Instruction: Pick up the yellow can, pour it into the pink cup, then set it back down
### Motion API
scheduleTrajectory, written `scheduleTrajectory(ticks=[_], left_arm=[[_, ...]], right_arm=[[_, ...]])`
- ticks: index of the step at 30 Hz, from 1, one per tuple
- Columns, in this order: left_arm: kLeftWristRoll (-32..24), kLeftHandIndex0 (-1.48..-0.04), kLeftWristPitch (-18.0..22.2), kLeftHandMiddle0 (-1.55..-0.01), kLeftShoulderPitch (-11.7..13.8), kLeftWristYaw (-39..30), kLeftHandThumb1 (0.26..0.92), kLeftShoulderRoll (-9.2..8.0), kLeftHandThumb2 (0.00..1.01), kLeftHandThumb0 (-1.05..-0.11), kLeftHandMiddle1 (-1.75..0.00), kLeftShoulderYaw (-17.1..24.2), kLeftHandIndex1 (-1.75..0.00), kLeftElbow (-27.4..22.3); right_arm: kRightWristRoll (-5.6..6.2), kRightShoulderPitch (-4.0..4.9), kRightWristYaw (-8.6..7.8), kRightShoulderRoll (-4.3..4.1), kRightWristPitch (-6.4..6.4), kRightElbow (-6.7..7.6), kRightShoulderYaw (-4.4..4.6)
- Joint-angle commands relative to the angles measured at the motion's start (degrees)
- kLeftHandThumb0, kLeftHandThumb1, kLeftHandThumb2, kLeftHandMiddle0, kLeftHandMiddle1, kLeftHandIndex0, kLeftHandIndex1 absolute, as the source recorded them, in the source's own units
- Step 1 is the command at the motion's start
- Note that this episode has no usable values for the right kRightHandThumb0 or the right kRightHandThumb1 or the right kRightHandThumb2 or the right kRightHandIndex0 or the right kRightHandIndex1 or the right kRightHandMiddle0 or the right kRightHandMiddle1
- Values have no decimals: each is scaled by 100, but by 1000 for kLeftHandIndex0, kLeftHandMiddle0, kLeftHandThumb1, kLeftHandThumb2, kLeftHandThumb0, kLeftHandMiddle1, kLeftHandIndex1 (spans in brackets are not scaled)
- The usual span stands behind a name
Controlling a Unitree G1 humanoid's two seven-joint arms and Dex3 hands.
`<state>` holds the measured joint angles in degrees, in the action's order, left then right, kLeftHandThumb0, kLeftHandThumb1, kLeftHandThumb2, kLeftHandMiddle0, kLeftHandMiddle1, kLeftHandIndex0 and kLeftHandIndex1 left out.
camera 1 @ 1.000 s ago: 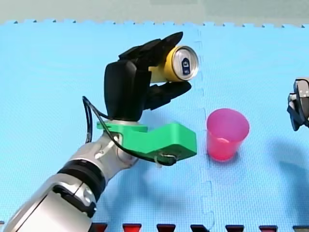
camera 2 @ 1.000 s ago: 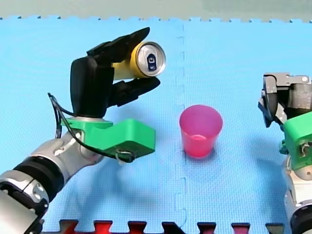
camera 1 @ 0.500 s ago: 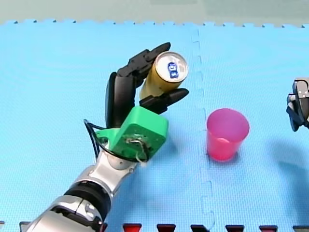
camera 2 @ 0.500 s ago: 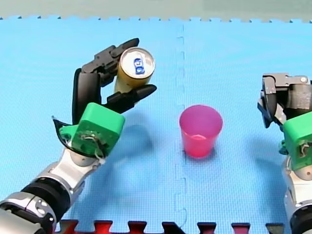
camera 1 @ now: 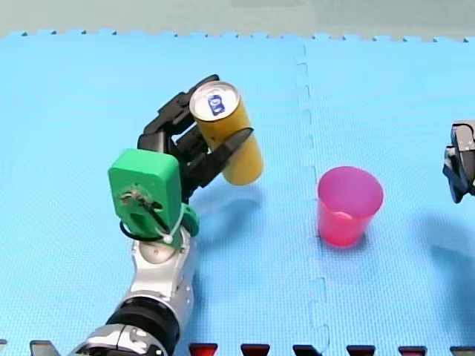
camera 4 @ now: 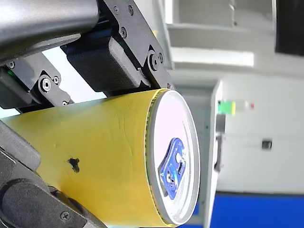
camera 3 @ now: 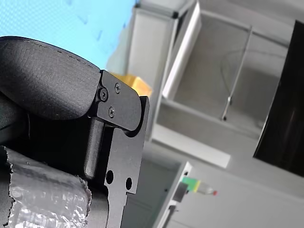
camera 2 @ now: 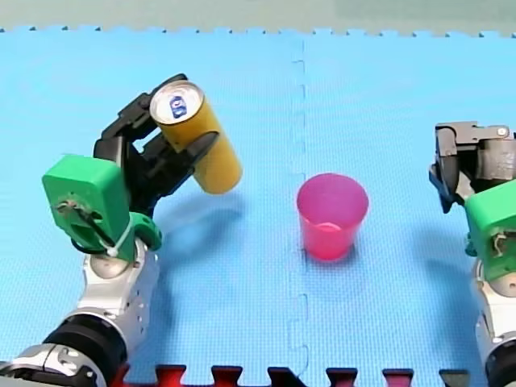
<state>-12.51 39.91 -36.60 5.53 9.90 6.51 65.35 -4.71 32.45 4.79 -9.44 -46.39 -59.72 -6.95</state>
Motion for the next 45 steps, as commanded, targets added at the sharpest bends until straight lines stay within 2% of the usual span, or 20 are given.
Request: scheduleTrajectory(ticks=[1,7,18,21,25,32,37,45], left_arm=[[-26,-1237,-128,-1311,43,-80,758,23,2,-341,-10,128,-6,-145],[105,-1239,-353,-1313,191,-101,761,49,2,-329,-6,266,-3,-356],[370,-1245,-265,-1318,431,-88,761,-4,0,-322,-3,365,-3,-498],[537,-1245,-124,-1317,480,-74,761,-42,0,-323,-2,306,-2,-447],[837,-1241,261,-1318,556,-137,759,-117,0,-332,-2,170,-3,-261],[1390,-1241,670,-1309,548,24,759,-299,0,-359,0,-65,-1,61],[1612,-1237,730,-1304,546,188,758,-365,0,-358,0,-156,0,165],[1831,-1238,599,-1305,555,347,759,-446,0,-351,-1,-322,0,157]], right_arm=[[-4,-24,44,-36,75,63,16],[-8,-41,94,-37,194,137,41],[9,-34,81,-59,266,134,64],[16,-32,74,-62,271,133,66],[29,-35,60,-64,273,144,66],[43,-42,47,-53,298,166,70],[28,-48,72,-47,307,177,82],[42,-48,45,-45,322,189,89]])
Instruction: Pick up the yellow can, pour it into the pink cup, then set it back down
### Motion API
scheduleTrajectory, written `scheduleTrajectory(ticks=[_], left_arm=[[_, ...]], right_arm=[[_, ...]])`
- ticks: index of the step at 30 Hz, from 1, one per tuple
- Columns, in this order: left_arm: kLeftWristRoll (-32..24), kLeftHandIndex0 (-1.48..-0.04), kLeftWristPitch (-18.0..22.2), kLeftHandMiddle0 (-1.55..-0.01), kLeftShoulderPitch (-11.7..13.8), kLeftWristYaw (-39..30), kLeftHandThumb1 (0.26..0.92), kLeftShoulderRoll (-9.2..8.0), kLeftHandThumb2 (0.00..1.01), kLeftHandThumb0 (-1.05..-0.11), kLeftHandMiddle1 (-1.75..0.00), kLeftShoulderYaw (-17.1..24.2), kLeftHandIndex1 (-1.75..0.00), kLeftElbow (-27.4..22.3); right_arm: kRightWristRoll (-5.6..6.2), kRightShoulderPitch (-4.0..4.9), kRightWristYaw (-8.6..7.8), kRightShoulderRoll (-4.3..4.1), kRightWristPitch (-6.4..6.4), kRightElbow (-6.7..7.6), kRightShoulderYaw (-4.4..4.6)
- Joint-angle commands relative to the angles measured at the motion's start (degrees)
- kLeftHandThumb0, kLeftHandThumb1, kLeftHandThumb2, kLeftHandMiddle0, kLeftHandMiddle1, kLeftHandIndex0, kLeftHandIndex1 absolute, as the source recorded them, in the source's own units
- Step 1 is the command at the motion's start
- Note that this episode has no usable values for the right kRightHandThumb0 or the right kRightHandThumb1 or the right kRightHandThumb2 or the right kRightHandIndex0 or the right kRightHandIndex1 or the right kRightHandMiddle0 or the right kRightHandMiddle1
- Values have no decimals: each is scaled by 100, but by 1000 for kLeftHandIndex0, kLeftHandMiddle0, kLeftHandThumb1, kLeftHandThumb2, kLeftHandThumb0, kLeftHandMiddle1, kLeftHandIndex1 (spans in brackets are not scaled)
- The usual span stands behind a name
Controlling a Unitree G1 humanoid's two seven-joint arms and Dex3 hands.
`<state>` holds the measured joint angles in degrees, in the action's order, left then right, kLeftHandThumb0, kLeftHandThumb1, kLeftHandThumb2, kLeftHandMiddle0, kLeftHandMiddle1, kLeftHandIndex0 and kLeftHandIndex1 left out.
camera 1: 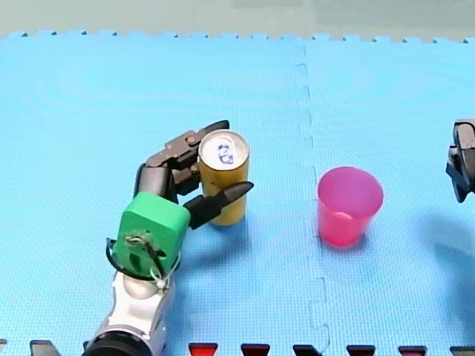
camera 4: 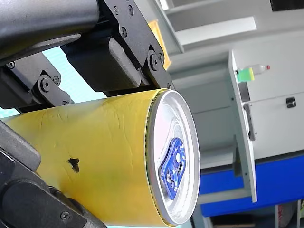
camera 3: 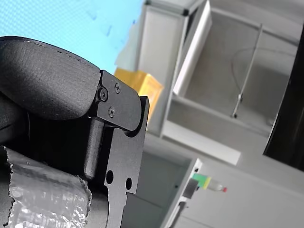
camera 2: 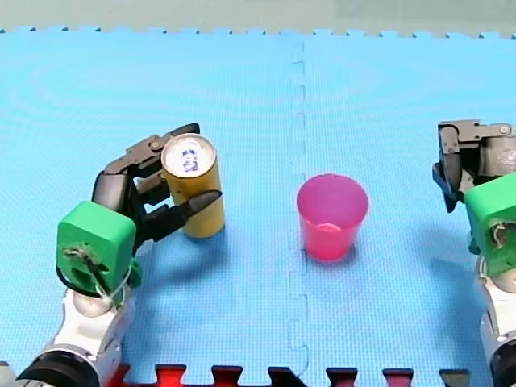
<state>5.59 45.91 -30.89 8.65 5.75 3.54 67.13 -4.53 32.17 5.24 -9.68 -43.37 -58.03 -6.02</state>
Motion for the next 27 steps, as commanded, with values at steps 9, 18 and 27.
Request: scheduleTrajectory(ticks=[9,18,27], left_arm=[[74,-1236,-185,-1309,13,175,761,12,1,-343,-1,-104,0,-77],[-37,-1238,-336,-1313,59,166,760,107,0,-348,-2,-62,0,-74],[-270,-1240,-325,-1325,153,12,762,195,0,-354,-5,76,-1,146]], right_arm=[[34,-62,-29,-45,35,118,-5],[59,-81,-53,-66,41,135,-23],[63,-135,-80,-107,-18,153,-26]])
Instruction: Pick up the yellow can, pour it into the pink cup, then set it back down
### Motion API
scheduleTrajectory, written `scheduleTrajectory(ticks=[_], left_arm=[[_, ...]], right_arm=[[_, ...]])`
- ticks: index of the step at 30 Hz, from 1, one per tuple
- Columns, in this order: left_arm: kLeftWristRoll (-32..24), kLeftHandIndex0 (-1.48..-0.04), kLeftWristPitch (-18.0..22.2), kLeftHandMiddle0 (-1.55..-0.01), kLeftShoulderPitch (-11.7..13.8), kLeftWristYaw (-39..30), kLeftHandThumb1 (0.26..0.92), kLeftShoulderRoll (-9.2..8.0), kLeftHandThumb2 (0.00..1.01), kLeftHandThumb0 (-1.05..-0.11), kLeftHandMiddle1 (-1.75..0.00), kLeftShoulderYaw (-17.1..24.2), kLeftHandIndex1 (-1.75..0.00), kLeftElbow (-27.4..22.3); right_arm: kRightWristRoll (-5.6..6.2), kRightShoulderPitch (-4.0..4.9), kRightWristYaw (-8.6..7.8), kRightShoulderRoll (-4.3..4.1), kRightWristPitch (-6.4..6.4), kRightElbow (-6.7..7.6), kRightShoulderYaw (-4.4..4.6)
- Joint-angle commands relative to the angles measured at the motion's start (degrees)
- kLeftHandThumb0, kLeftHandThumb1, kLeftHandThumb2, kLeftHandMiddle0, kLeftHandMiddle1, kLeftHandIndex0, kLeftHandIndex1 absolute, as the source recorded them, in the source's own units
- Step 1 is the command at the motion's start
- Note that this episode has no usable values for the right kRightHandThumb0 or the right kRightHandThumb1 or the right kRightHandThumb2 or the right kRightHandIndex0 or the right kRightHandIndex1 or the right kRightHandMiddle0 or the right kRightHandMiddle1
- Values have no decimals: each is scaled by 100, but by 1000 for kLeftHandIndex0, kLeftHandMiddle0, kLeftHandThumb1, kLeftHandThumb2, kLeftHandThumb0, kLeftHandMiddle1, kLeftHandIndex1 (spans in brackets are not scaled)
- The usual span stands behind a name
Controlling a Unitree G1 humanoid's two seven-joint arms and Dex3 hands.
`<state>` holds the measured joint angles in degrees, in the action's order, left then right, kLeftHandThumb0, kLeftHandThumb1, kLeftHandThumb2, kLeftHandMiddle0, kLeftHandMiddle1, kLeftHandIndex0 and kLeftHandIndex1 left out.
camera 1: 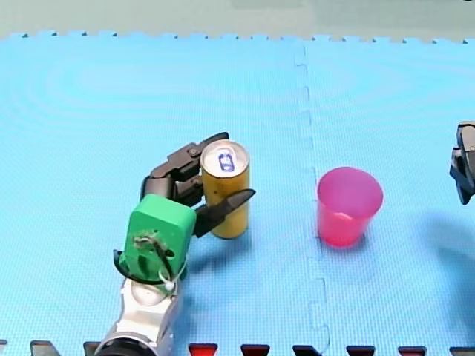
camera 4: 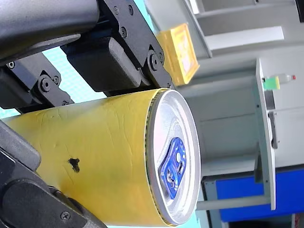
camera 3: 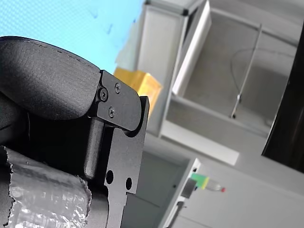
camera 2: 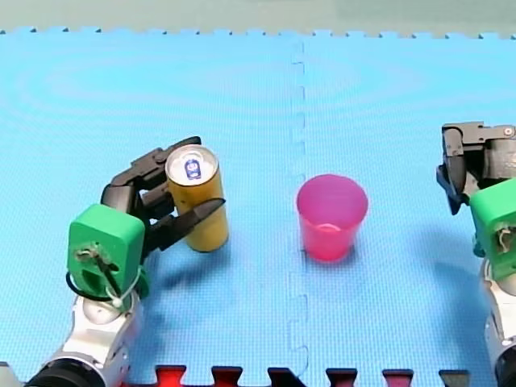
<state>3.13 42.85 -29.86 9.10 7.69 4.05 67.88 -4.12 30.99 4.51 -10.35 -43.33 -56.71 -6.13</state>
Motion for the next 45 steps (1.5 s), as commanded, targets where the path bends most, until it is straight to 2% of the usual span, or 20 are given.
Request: scheduleTrajectory(ticks=[1,8,14,16,17,18,19,21,23,24,25,28,29,33,45], left_arm=[[-36,-1240,-14,-1325,53,-45,762,9,0,-355,-5,37,-1,102],[-86,-1236,-12,-1307,56,-68,763,36,0,-353,0,97,0,255],[121,-1235,86,-1301,82,196,764,-25,0,-347,0,-7,0,288],[331,-1119,87,-1258,87,391,763,-89,0,-347,0,-140,0,300],[552,-1052,63,-1207,88,616,752,-152,0,-371,0,-285,1,302],[759,-1006,29,-1108,88,837,754,-211,3,-471,-1,-421,0,303],[949,-988,-13,-1054,87,1041,756,-262,4,-521,-1,-546,0,302],[1230,-939,-84,-904,80,1359,758,-326,4,-577,0,-732,1,286],[1639,-903,-270,-856,22,1769,758,-430,3,-588,0,-1018,1,242],[1857,-733,-384,-736,-18,1954,754,-495,1,-632,0,-1177,1,223],[2068,-662,-492,-682,-64,2045,752,-578,1,-664,0,-1345,0,216],[2270,-294,-730,-333,-157,1833,824,-734,24,-983,0,-1544,0,311],[2258,-236,-788,-271,-167,1743,838,-746,28,-1015,0,-1546,0,335],[2206,-181,-933,-163,-171,1612,846,-747,21,-1047,0,-1584,-1,318],[1904,-142,-857,-116,-126,1238,833,-730,5,-1048,0,-1561,0,243]], right_arm=[[24,-20,-8,-44,-25,25,-16],[17,-44,7,-61,-68,36,-15],[-66,-50,126,-59,-272,-20,2],[-91,-46,159,-60,-320,-37,7],[-100,-44,169,-62,-335,-42,10],[-109,-42,179,-64,-347,-47,13],[-124,-39,190,-69,-363,-53,19],[-160,-36,224,-77,-392,-63,35],[-184,-30,254,-79,-408,-75,42],[-189,-28,262,-79,-413,-79,43],[-191,-27,267,-77,-418,-82,43],[-196,-32,281,-72,-435,-82,44],[-197,-35,285,-71,-440,-79,45],[-201,-45,309,-69,-463,-84,54],[-211,-77,362,-71,-465,-37,67]])
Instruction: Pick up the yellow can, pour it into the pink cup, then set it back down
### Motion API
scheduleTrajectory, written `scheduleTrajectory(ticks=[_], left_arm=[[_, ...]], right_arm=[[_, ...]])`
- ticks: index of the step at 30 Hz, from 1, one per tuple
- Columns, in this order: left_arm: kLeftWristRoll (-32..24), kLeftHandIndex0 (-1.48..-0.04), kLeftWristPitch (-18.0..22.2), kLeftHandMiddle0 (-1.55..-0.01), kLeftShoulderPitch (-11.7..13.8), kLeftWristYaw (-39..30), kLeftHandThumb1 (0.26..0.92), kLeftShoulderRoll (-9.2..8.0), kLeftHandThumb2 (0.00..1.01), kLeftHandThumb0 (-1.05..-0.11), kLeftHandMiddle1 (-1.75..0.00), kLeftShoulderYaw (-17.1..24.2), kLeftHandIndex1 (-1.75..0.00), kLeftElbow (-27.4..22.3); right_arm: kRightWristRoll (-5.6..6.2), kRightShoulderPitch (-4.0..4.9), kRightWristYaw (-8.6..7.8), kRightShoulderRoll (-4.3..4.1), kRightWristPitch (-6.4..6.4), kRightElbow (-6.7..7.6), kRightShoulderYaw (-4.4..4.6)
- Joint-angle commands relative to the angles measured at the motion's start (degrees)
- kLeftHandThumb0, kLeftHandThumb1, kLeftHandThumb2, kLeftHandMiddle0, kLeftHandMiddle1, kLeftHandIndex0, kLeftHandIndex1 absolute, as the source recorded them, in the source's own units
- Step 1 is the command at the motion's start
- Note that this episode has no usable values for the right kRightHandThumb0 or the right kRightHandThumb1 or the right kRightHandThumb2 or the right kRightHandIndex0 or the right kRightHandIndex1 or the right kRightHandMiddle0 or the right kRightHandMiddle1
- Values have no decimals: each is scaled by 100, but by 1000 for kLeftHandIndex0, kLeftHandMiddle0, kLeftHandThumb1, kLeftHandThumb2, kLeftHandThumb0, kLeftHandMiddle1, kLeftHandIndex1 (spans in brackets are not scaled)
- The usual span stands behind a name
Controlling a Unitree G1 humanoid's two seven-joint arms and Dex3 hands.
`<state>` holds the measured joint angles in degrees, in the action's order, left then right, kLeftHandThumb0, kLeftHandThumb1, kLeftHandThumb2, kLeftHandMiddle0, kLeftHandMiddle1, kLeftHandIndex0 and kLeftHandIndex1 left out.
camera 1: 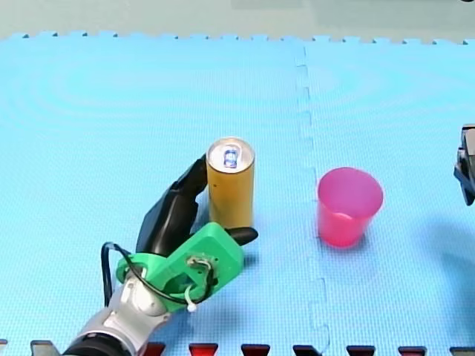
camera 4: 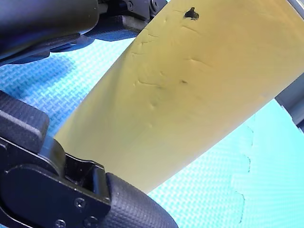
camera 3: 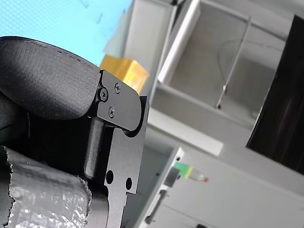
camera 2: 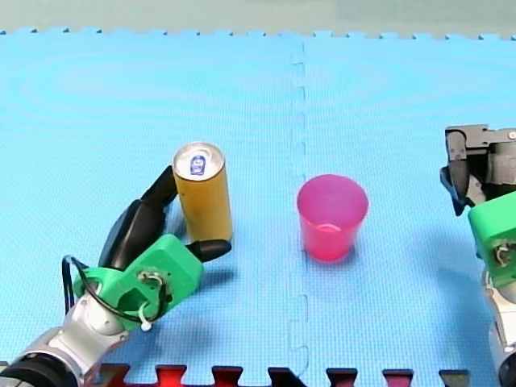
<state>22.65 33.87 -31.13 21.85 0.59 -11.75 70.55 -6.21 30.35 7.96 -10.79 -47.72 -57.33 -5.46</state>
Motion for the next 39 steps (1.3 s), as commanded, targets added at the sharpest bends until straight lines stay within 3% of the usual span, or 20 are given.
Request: scheduleTrajectory(ticks=[1,15,23,30,39], left_arm=[[-77,-140,49,-115,3,-77,833,-22,5,-1048,0,28,0,-31],[-530,-132,181,-176,42,-530,857,57,12,-1048,-27,267,0,-32],[-2133,-148,382,-219,92,-1789,839,438,1,-1048,-38,1396,-9,-128],[-2523,-159,414,-211,99,-2451,837,305,0,-1048,-26,1704,-11,-95],[-2552,-166,431,-205,132,-2644,830,250,0,-1048,-18,1884,-10,-100]], right_arm=[[3,-12,12,-25,-26,24,0],[14,-1,-3,-16,-11,11,4],[42,17,-32,-17,3,-8,-9],[57,29,-56,-15,56,2,-11],[141,63,-170,-40,101,-41,-46]])
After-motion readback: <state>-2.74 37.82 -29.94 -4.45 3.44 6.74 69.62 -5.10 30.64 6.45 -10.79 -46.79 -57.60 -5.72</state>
